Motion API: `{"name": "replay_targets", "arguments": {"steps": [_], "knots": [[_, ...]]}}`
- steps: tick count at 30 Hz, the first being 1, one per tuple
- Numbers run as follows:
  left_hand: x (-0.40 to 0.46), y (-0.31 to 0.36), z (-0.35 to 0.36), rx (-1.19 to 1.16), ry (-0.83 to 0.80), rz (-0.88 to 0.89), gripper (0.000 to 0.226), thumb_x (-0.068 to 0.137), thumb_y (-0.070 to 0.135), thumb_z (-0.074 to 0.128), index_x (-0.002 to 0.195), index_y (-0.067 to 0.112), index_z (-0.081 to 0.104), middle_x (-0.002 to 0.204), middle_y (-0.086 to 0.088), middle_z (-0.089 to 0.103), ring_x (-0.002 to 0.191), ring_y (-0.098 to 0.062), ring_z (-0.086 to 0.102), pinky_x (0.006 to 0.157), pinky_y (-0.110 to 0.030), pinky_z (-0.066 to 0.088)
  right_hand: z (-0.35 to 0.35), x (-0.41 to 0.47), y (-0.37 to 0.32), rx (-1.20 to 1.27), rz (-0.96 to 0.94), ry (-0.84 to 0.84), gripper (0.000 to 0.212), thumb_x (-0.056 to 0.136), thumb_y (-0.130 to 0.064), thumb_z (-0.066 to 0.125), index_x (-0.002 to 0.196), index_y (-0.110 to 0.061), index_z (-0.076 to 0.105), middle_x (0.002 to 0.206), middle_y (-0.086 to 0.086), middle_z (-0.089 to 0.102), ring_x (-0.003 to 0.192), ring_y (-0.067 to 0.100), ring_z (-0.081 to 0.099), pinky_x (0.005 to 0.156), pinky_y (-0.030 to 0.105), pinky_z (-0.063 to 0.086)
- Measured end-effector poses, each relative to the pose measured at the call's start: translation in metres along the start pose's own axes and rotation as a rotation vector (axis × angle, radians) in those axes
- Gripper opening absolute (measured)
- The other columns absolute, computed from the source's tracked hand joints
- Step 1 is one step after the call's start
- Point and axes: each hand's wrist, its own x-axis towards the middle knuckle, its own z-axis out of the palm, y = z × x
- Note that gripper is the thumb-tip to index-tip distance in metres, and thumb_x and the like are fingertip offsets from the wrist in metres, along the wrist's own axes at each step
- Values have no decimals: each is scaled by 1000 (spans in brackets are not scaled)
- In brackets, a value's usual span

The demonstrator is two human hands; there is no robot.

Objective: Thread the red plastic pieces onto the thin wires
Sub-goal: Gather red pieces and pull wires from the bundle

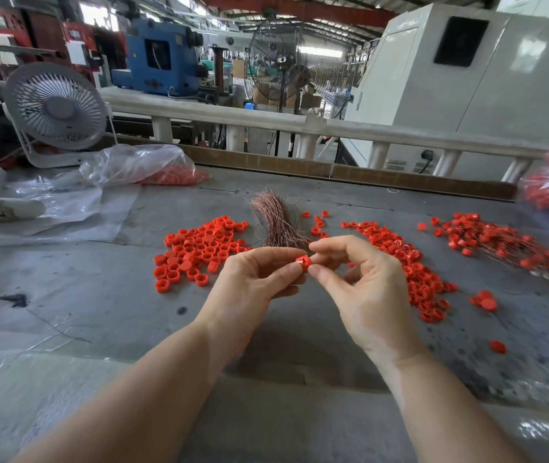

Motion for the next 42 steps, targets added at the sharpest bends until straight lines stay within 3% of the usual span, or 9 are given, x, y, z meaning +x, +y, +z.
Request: {"name": "replay_targets", "arguments": {"steps": [4, 8, 16, 23, 36, 39, 42], "knots": [[0, 0, -1, 26, -6, 16, 18, 82, 0, 61, 90, 13, 71, 78, -1, 72, 71, -8, 66, 64, -16, 52, 0, 1, 0, -4, 29, -4, 39, 73, 1, 74, 76, -36, 63, 68, -13, 66, 67, -1, 59, 61, 4, 39], [1, 0, -1, 19, 7, 22, 18, 82, 0, 61, 88, 15, 70, 77, -1, 72, 70, -9, 66, 64, -17, 52, 0, 0, 1, -30, 41, -37, 25, 75, -3, 73, 73, -26, 66, 68, -14, 64, 68, -3, 57, 62, 3, 38], [-1, 1, -1, -5, -9, 12, 17, 81, 4, 62, 87, 17, 71, 79, -2, 73, 71, -9, 67, 64, -17, 53, 0, 0, 4, -131, -105, -12, 9, 76, -3, 70, 75, -12, 68, 77, -10, 58, 71, 1, 52, 65, 7, 35], [0, 0, -1, -5, -8, 19, 17, 82, 1, 61, 87, 15, 70, 76, 0, 72, 68, -8, 66, 61, -16, 52, 0, 0, 5, -143, -135, -11, 10, 76, -2, 69, 75, -11, 69, 79, -16, 55, 71, -5, 51, 64, 6, 35], [1, -1, -2, 14, -14, 5, 16, 80, 3, 62, 92, 11, 70, 76, -2, 72, 69, -8, 66, 63, -17, 52, -2, -1, 6, -231, -208, -15, 5, 77, -3, 67, 75, -7, 70, 78, -3, 59, 72, 10, 55, 63, 22, 45], [1, -1, -2, -7, -19, -12, 19, 74, 9, 65, 91, 10, 70, 74, -3, 72, 68, -8, 65, 63, -17, 52, -2, -1, 6, -238, -216, -26, 5, 77, -4, 66, 76, -7, 70, 78, -2, 60, 72, 14, 58, 63, 27, 47], [1, -1, -1, -31, -20, -27, 24, 67, 15, 65, 90, 11, 70, 73, -3, 71, 66, -8, 65, 62, -17, 52, -2, -1, 6, -211, -205, -27, 5, 76, -4, 66, 75, -7, 70, 78, -3, 60, 72, 10, 57, 64, 24, 47]]}}
